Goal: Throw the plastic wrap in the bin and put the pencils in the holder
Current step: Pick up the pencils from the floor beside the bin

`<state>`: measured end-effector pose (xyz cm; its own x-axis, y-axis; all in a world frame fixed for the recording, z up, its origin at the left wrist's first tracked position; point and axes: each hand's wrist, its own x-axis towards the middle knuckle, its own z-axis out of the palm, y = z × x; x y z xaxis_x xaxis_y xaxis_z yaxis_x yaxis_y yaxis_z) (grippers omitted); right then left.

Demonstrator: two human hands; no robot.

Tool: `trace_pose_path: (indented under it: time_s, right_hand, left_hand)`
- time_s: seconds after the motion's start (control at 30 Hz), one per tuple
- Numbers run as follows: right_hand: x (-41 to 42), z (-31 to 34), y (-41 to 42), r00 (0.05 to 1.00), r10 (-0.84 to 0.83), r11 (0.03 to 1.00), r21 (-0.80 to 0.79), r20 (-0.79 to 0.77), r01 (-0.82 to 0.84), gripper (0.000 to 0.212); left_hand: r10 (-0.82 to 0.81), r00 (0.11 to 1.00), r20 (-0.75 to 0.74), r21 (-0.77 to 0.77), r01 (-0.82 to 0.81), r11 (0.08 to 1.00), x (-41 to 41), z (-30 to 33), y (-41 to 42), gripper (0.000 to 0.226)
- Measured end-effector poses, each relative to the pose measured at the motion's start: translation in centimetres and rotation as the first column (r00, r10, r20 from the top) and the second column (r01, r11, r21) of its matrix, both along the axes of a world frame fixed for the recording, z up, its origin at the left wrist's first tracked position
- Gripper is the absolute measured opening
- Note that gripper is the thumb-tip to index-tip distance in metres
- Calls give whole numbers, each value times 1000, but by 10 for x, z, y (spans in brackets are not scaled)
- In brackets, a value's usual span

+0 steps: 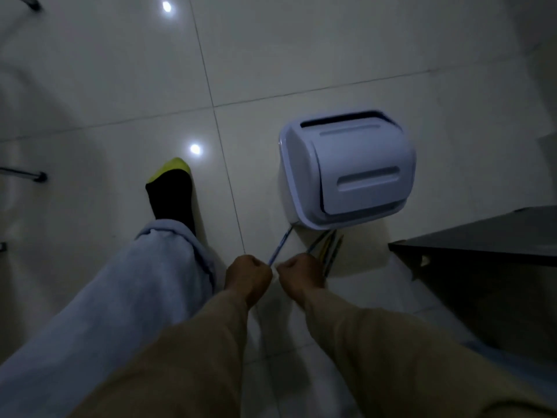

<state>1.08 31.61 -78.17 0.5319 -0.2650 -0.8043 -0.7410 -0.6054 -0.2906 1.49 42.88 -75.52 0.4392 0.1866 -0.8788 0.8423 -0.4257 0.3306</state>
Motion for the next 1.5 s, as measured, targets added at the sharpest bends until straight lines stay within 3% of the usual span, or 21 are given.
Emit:
trace_pose_path:
  time_s: [0.2, 0.33, 0.4, 0.5, 0.6, 0.7, 0.77, 0.83, 0.9, 0.97, 1.1, 1.27, 1.37, 1.5]
  right_hand:
    - [27, -28, 14, 997, -83, 992, -98, 4, 83, 49]
    - [36, -31, 16, 999, -51, 993, -103, -8, 49, 35]
    - [36, -30, 18, 999, -48, 996, -73, -3, 47, 20]
    - [32, -27, 23, 998, 2, 1000, -21, -59, -4, 25]
    - [23, -18, 28, 990, 129, 988, 96, -54, -123, 20]
    - [11, -5, 24, 986, 143, 967, 202, 85, -158, 17]
    - [7, 4, 15, 989, 31, 965, 255, 144, -68, 17]
    - [3, 5, 2, 981, -165, 948, 290, 105, 129, 16]
    - [1, 0, -12, 930, -364, 906, 249, 48, 342, 21]
    - [-2, -9, -26, 891, -453, 882, 164, 31, 442, 26]
    - [6, -27, -37, 925, -380, 925, 30, 17, 379, 39]
    - [20, -35, -42, 982, -176, 984, 5, -65, 176, 14]
    - [16, -21, -34, 989, -75, 997, -15, -130, 74, 32]
    - [0, 5, -14, 985, -85, 983, 148, -152, 108, 31]
  left_hand:
    - [81, 996, 37, -10, -81, 997, 16, -26, 8, 22]
    - [132, 991, 28, -15, -132, 991, 17, -27, 11, 18]
    - [142, 990, 22, -4, -142, 990, 15, -25, 12, 18]
    - [147, 989, 9, 30, -147, 989, 15, -21, 14, 20]
    - [167, 986, -15, -19, -168, 986, 17, -20, 13, 41]
    - [281, 956, -81, -149, -290, 945, 18, -16, 8, 14]
    - [363, 924, -116, -192, -380, 905, 18, -19, 6, 14]
    - [407, 906, -117, -226, -423, 878, 18, -19, 3, 20]
    - [439, 893, -98, -242, -449, 860, 21, -16, 0, 25]
    - [450, 889, -83, -254, -455, 853, 24, -14, 1, 28]
    - [470, 872, -138, -293, -489, 822, 28, -21, 6, 29]
    - [542, 815, -207, -327, -579, 747, 31, -19, 6, 26]
    - [536, 815, -218, -304, -579, 757, 32, -20, 7, 23]
    - [502, 830, -242, -282, -555, 782, 27, -23, 8, 20]
